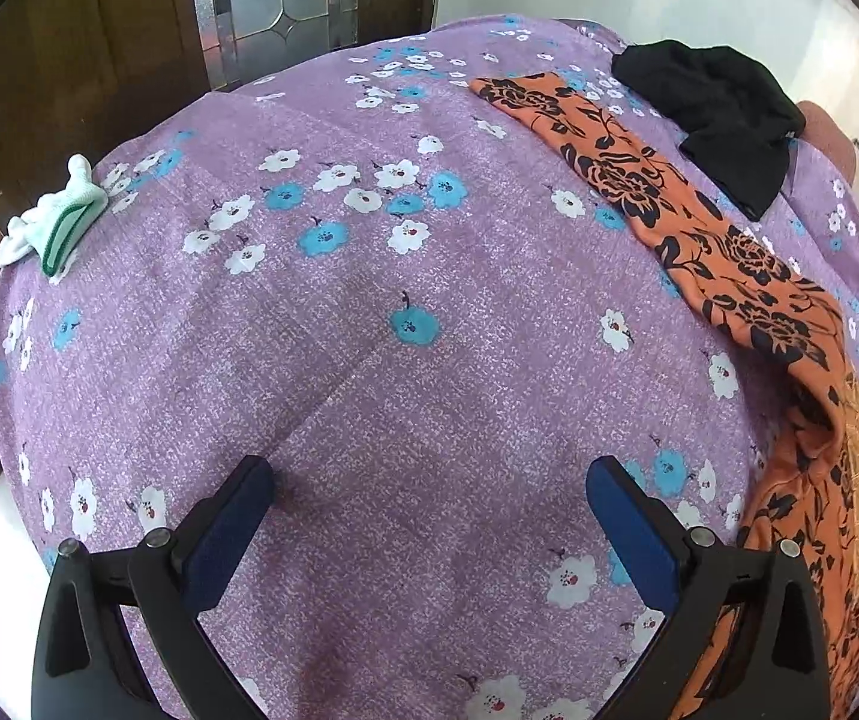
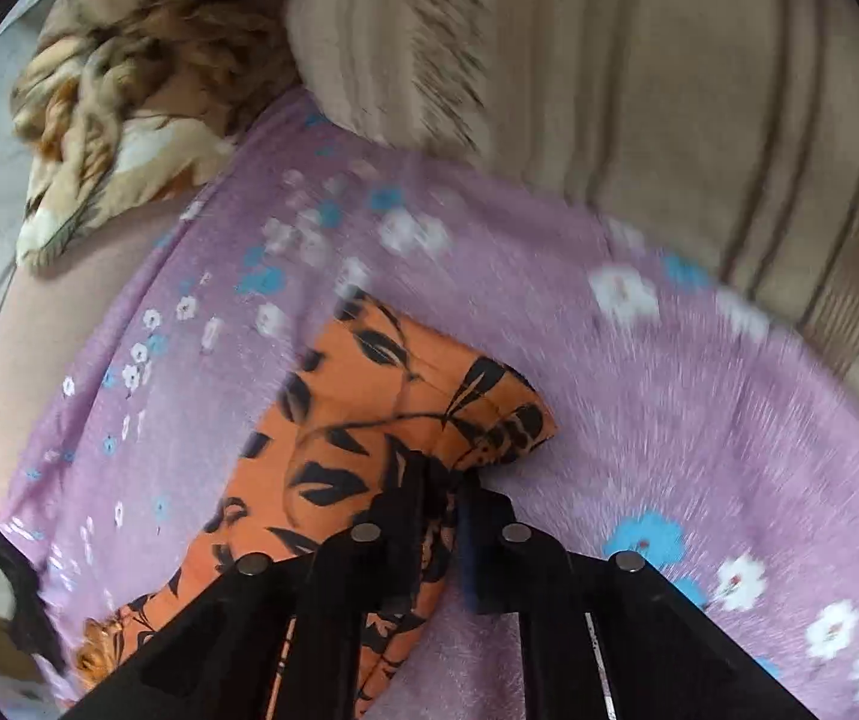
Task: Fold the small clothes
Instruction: 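Grasp the blouse sleeve cuff with the right tool and lift it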
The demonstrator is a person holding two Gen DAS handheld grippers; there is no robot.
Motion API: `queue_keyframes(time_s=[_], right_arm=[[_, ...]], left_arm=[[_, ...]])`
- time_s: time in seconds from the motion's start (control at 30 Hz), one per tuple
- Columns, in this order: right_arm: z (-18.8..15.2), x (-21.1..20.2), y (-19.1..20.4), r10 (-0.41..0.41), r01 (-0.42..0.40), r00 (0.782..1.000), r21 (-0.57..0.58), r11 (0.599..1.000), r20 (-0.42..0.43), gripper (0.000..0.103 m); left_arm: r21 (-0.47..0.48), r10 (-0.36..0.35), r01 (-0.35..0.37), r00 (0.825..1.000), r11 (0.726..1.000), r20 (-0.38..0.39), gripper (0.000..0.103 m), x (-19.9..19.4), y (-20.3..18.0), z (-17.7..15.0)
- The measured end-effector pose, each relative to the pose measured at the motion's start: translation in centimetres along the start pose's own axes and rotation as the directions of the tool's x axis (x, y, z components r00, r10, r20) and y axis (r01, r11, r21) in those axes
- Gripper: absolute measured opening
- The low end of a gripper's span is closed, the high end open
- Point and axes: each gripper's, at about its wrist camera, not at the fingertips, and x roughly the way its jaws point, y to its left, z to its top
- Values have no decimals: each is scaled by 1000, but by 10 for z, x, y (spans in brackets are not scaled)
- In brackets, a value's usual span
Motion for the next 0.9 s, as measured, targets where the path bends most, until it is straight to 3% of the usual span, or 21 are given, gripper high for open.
queue_keyframes(time_s=[0.07, 0.13, 0.17, 0.23, 0.27, 0.3, 0.4, 0.5, 0.57, 0.63, 0.67, 0.7, 0.77, 0.8, 0.9], right_arm=[[9, -36, 38, 49, -40, 995, -99, 994, 88, 8], [11, -85, 89, 157, -120, 973, -208, 971, 170, 8], [7, -105, 109, 216, -167, 958, -243, 956, 190, 8], [-10, -159, 163, 378, -295, 902, -341, 893, 209, 8], [-24, -177, 182, 434, -338, 879, -381, 860, 199, 8], [-44, -201, 213, 514, -401, 841, -440, 803, 171, 8], [-102, -232, 272, 657, -540, 751, -505, 674, 74, 8], [-164, -220, 310, 712, -645, 701, -471, 602, -51, 10], [-201, -193, 323, 716, -694, 686, -415, 589, -132, 12], [-256, -140, 336, 668, -716, 693, -366, 594, -271, 30], [-283, -107, 338, 600, -682, 731, -369, 632, -323, 70], [-309, -74, 336, 518, -645, 760, -361, 674, -391, 89], [-349, -26, 324, 373, -602, 745, -316, 733, -553, 87], [-352, -22, 317, 381, -609, 735, -298, 735, -561, 87], [-334, -43, 311, 456, -647, 733, -312, 696, -504, 87]], left_arm=[[-19, -15, 15, 1000, 1000, 0, 103, -3, 4, 0], [-42, -33, 33, 999, 999, 1, 103, -5, 9, 0], [-50, -42, 42, 999, 998, 1, 103, -5, 9, 1], [-70, -64, 64, 998, 996, 0, 103, -7, 13, 1], [-76, -70, 70, 998, 995, -1, 103, -7, 14, 1], [-82, -79, 78, 997, 994, -3, 103, -8, 15, 0], [-95, -104, 103, 995, 990, -7, 103, -11, 19, -3], [-105, -130, 128, 992, 986, -10, 103, -11, 22, -2], [-115, -143, 140, 990, 983, -10, 103, -11, 23, -1], [-120, -147, 145, 989, 982, -10, 103, -11, 23, -1], [-118, -147, 145, 989, 982, -10, 103, -12, 23, -1], [-115, -147, 145, 989, 983, -11, 103, -12, 22, -1], [-108, -151, 148, 989, 983, -13, 103, -12, 22, 0], [-105, -159, 156, 987, 982, -13, 103, -12, 23, 0], [-111, -165, 162, 986, 980, -13, 103, -12, 24, 1]])
